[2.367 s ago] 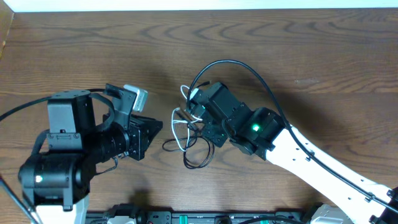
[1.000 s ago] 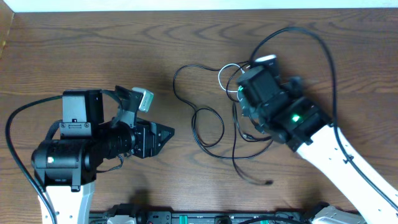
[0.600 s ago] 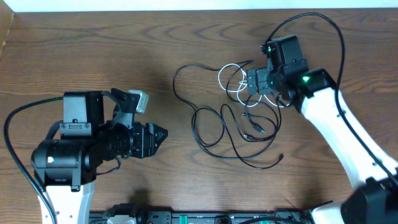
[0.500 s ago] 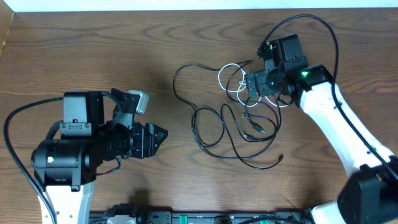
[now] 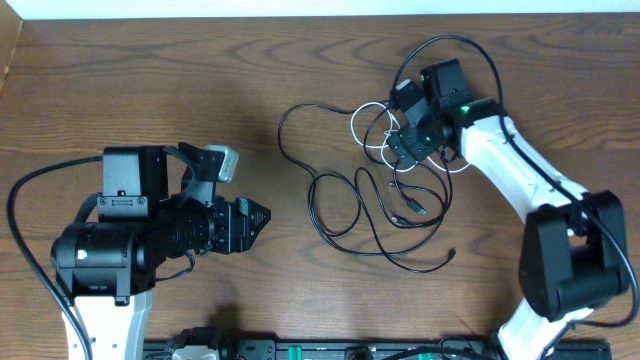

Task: Untangle cables

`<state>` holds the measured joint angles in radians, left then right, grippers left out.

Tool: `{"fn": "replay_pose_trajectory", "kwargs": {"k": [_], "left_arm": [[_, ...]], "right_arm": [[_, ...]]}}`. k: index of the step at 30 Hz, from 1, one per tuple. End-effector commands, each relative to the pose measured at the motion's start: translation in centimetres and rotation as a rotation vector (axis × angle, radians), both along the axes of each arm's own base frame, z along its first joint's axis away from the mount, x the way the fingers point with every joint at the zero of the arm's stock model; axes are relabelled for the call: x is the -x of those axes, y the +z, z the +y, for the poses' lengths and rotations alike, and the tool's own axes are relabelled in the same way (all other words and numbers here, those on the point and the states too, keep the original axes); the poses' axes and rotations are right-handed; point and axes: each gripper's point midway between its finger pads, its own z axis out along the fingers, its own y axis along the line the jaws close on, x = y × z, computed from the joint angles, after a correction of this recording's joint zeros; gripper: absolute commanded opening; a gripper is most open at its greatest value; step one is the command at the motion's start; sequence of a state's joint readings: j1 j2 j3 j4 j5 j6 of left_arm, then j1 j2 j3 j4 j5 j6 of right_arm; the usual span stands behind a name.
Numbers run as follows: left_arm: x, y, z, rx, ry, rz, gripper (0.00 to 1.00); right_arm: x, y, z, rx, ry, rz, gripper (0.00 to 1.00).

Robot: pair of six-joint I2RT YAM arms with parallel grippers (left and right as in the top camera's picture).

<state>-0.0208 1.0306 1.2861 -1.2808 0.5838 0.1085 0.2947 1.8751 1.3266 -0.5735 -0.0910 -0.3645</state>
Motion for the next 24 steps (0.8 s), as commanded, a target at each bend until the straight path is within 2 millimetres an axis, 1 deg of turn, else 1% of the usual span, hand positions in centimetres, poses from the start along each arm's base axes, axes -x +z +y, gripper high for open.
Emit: {"fn": "replay_pose_trajectory", "kwargs": {"k": [1, 3, 7, 11, 13, 15, 18, 21, 23, 24], "left_arm": [[0.0, -0.1, 0.2, -0.008, 0.004, 0.004, 0.65], [0.0, -0.1, 0.2, -0.008, 0.004, 0.004, 0.65], [0.0, -0.1, 0.2, -0.008, 0.004, 0.004, 0.65], [0.0, -0.1, 0.2, -0.008, 0.004, 0.004, 0.66], [0.0, -0.1, 0.2, -0.008, 0.004, 0.003, 0.65], [0.0, -0.1, 0.2, -0.008, 0.004, 0.003, 0.66], [0.0, -0.1, 0.2, -0.008, 0.004, 0.003, 0.65], [0.0, -0.1, 0.2, -0.008, 0.004, 0.003, 0.65], [0.0, -0.1, 0.2, -0.008, 0.004, 0.003, 0.66], [0.0, -0.1, 0.2, -0.008, 0.004, 0.003, 0.66]], "right_arm": [[-1.2, -0.6, 0.2, -0.001, 0.026, -0.03, 0.99], [-2.1, -0.4, 0.9, -0.039, 0.024, -0.066, 0.99], [-4.0, 0.1, 1.5, -0.092, -0.023, -0.127, 0.99], [-5.0, -0.8, 2.1, -0.138, -0.064, -0.134, 0.99], [-5.1, -1.8, 2.3, -0.159, -0.089, -0.113, 0.99], [-4.8, -2.7, 2.7, -0.174, -0.08, -0.089, 0.99], [-4.7, -3.7, 2.6, -0.171, -0.09, -0.064, 0.99], [-4.4, -4.3, 2.6, -0.167, -0.092, -0.047, 0.97], [-4.3, -4.3, 2.9, -0.181, -0.087, -0.039, 0.95], [-4.2, -4.3, 2.9, -0.185, -0.085, -0.035, 0.93]]}}
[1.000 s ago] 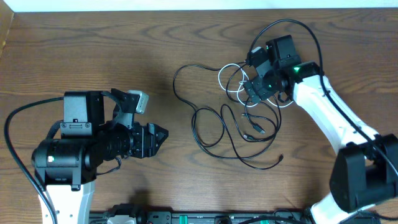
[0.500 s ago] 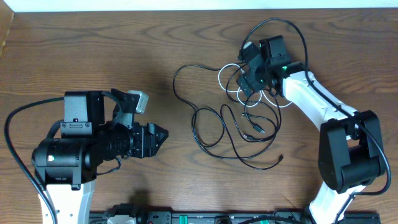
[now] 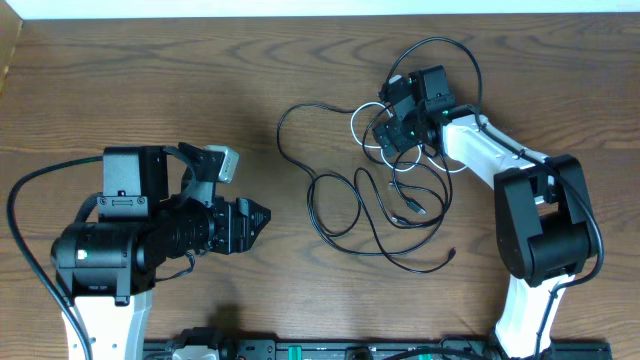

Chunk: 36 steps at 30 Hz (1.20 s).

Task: Untangle cables

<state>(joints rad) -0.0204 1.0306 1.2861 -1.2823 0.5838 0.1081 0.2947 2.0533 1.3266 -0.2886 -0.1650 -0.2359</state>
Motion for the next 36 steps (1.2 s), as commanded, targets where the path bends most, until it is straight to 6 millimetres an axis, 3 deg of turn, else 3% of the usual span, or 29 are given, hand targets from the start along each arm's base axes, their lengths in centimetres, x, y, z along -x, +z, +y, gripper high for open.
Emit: {"fn": "replay_pose_trajectory", "kwargs": {"k": [1, 5, 11, 18, 25, 36], "left_arm": [[0.0, -0.1, 0.1, -0.008, 0.003, 0.001, 0.65], [0.0, -0.1, 0.1, -0.008, 0.003, 0.001, 0.65], [0.0, -0.1, 0.1, -0.008, 0.003, 0.002, 0.65], [0.0, -0.1, 0.1, -0.008, 0.003, 0.002, 0.65], [0.0, -0.1, 0.1, -0.008, 0.003, 0.002, 0.65], [0.1, -0.1, 0.1, -0.008, 0.003, 0.007, 0.65]], "right_arm": [[0.1, 0.2, 0.4, -0.042, -0.009, 0.016, 0.9], [0.3, 0.1, 0.3, -0.061, -0.049, 0.041, 0.78], [1.2, -0.5, 0.1, -0.078, -0.11, 0.105, 0.81], [2.6, -1.5, 0.2, -0.059, -0.108, 0.164, 0.73], [3.7, -1.9, 0.9, -0.049, -0.099, 0.202, 0.58], [3.9, -1.9, 2.7, -0.093, -0.153, 0.217, 0.63]]}}
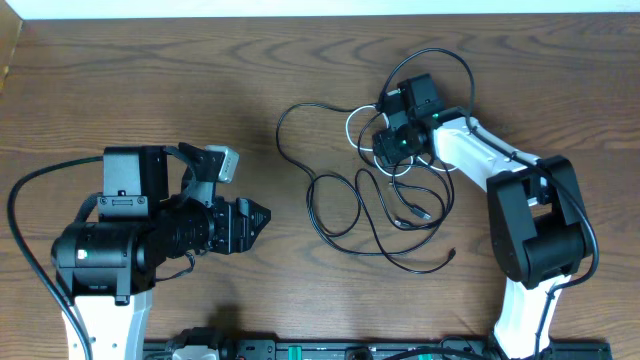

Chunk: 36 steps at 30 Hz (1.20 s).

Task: Untangle cables

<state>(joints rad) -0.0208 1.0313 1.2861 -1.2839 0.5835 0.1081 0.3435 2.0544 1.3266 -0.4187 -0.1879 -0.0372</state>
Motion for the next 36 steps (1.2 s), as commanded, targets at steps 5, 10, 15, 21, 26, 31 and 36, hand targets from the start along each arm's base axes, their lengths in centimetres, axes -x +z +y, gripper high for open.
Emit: {"fn": "replay_pose_trajectory", "kwargs": {"k": [5, 10, 15, 21, 26, 31, 36], "left_arm": [[0.2, -0.2, 0.2, -0.008, 0.003, 0.012, 0.66], [0.3, -0.2, 0.2, -0.008, 0.003, 0.014, 0.65], [0.2, -0.2, 0.2, -0.009, 0.003, 0.014, 0.65], [0.2, -0.2, 0.2, -0.009, 0.003, 0.013, 0.65], [0.1, -0.1, 0.2, -0.009, 0.003, 0.006, 0.65], [0.0, -0.1, 0.2, -0.009, 0.003, 0.002, 0.65], [0.0, -0.1, 0.2, -0.009, 0.003, 0.002, 0.66]], "right_arm": [[-0.1, -1.8, 2.0, -0.067, -0.103, 0.042, 0.61], [0.4, -4.0, 1.9, -0.073, -0.175, 0.107, 0.48], [0.9, -4.9, 1.8, -0.069, -0.199, 0.138, 0.2], [1.1, -4.3, 1.3, -0.066, -0.218, 0.152, 0.01], [1.4, -1.5, -0.9, -0.024, -0.26, 0.147, 0.01], [1.3, 6.3, -3.8, 0.044, -0.276, 0.0, 0.01], [1.5, 16.4, -7.4, 0.102, -0.373, -0.254, 0.01]]}}
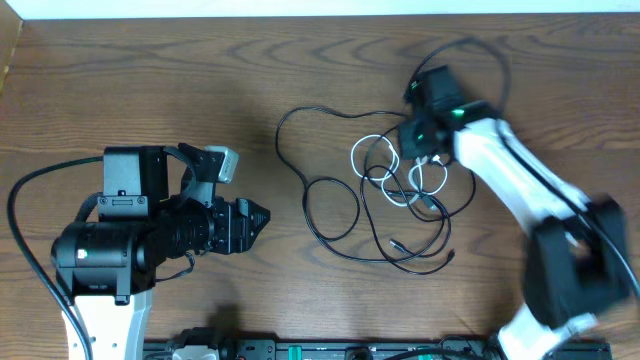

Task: Untangle cables

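A thin black cable (310, 195) lies in wide loops at the middle of the table, tangled with a white cable (362, 158) that curls in small loops just right of it. My right gripper (418, 142) sits low over the right side of the tangle. The white cable runs up to its fingers, which look shut on it. The right arm is blurred from motion. My left gripper (258, 220) hangs well left of the cables and points toward them, holding nothing. Whether its jaws are apart does not show.
The brown wooden table (150, 80) ends at a white edge along the top. A black cable from the right arm (470, 50) arcs behind the gripper. The bulky left arm (130, 240) fills the lower left.
My right gripper has moved right and slightly down. The white loops have shifted right and down with it and now lie more spread out. The black cable's inner loops shifted too. The left arm is unchanged.
My right gripper was over the knot at the right of the tangle. It then stood further left and up, deeper in the knot, with the forearm swung round. Now it is back to the right, with the white cable drawn out and the knot looser.
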`<state>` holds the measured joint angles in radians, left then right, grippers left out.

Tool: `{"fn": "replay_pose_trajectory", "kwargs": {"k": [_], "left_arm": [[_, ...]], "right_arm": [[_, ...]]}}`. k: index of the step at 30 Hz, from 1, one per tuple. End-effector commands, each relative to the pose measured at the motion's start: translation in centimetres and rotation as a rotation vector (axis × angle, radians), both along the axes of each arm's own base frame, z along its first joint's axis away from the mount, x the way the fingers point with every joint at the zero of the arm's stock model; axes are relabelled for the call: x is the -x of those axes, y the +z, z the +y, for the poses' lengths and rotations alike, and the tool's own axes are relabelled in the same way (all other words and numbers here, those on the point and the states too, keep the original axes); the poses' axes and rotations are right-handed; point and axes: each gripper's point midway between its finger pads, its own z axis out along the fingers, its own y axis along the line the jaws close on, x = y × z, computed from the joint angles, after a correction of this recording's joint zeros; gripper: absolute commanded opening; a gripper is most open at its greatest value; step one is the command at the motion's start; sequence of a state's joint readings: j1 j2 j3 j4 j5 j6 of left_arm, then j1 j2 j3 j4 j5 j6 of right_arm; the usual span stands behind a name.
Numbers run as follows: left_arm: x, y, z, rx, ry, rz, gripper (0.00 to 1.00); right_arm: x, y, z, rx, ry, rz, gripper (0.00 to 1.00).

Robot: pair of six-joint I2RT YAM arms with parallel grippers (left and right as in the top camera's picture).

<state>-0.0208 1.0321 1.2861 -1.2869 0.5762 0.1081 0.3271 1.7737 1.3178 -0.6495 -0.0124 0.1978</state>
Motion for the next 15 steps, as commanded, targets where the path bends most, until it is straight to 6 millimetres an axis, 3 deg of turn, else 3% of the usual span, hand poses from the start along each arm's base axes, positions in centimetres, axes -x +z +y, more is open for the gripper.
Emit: {"fn": "replay_pose_trajectory", "kwargs": {"k": [1, 2, 8, 11, 15], "left_arm": [[0.0, 0.0, 0.1, -0.002, 0.0, -0.001, 0.65], [0.0, 0.0, 0.1, -0.002, 0.0, -0.001, 0.66], [0.0, 0.0, 0.1, -0.002, 0.0, -0.001, 0.66], [0.0, 0.0, 0.1, -0.002, 0.0, -0.001, 0.65], [0.0, 0.0, 0.1, -0.002, 0.0, -0.001, 0.66]], "right_arm": [[-0.3, 9.3, -3.3, 0.089, -0.084, -0.26, 0.01], [0.3, 12.3, -3.9, 0.09, -0.093, -0.332, 0.01], [4.1, 23.5, -7.1, 0.061, -0.192, -0.636, 0.01], [6.1, 28.1, -8.9, 0.045, -0.261, -0.779, 0.01], [8.7, 32.7, -10.9, 0.016, -0.342, -0.931, 0.01]]}}
